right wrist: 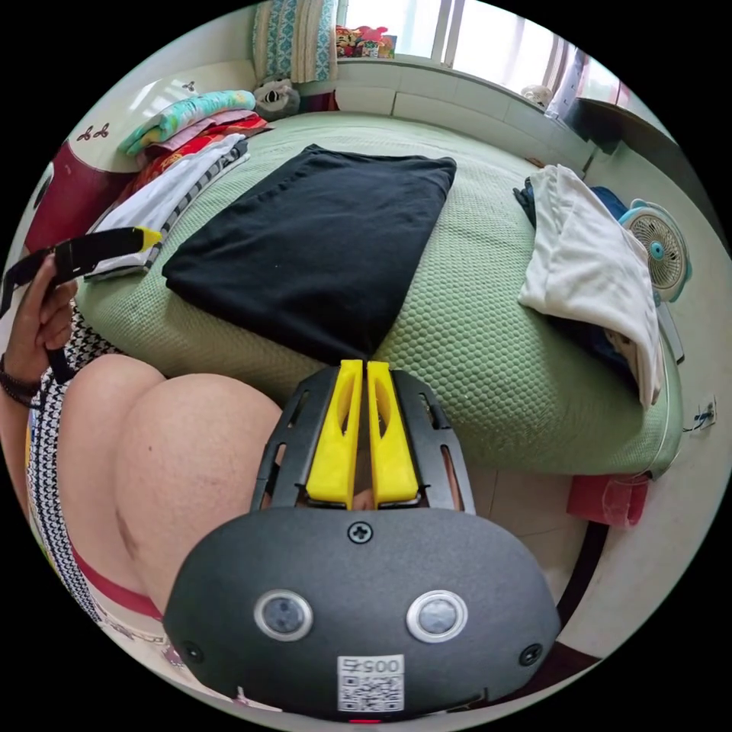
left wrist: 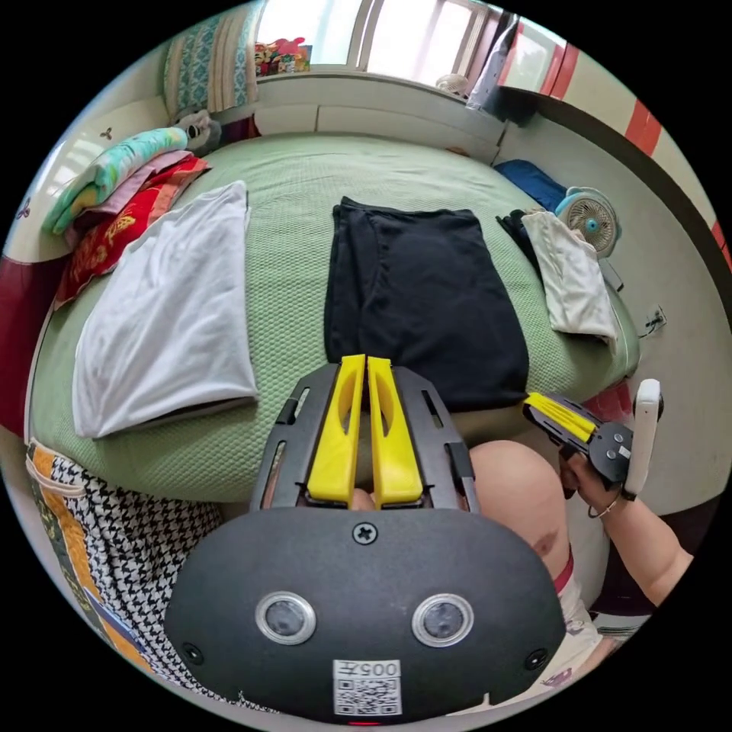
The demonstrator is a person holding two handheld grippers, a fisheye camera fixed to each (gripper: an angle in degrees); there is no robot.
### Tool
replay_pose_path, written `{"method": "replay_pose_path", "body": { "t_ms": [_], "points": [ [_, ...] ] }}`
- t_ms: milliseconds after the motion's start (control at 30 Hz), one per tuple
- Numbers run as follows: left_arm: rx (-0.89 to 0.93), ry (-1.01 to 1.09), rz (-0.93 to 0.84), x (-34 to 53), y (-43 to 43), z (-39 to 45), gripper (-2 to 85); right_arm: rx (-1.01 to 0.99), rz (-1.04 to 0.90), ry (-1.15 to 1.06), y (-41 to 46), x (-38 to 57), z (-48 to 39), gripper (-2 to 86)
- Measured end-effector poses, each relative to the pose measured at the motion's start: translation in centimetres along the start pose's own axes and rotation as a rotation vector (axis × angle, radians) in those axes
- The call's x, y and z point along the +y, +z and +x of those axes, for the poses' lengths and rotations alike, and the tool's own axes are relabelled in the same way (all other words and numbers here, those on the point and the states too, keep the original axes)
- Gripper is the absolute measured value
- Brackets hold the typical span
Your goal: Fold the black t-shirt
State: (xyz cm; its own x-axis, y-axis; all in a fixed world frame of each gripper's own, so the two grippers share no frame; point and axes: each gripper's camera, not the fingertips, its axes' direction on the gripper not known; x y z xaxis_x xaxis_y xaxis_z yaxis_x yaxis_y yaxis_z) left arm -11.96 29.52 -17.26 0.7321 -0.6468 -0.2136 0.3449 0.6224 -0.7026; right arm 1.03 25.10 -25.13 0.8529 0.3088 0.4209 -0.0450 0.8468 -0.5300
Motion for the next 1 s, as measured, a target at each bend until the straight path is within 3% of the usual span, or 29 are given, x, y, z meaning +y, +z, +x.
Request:
{"method": "replay_pose_path", "body": {
  "t_ms": [333, 533, 1000],
  "points": [
    [-0.039, 0.020, -0.283, -2.8, 6.2, -0.1, -0.5, -0.018, -0.030, 0.005, 1.0, -1.7, 1.3, -0.8],
    [-0.180, 0.114, -0.246, -2.1, 6.0, 1.8, -0.5, -0.008, -0.054, -0.025, 1.7, -2.9, 1.9, -1.1],
    [-0.102, 0.082, -0.262, 0.0, 1.3, -3.1, 0.0, -0.181, -0.115, -0.175, 0.5, -2.9, 3.1, -1.3]
  ]
}}
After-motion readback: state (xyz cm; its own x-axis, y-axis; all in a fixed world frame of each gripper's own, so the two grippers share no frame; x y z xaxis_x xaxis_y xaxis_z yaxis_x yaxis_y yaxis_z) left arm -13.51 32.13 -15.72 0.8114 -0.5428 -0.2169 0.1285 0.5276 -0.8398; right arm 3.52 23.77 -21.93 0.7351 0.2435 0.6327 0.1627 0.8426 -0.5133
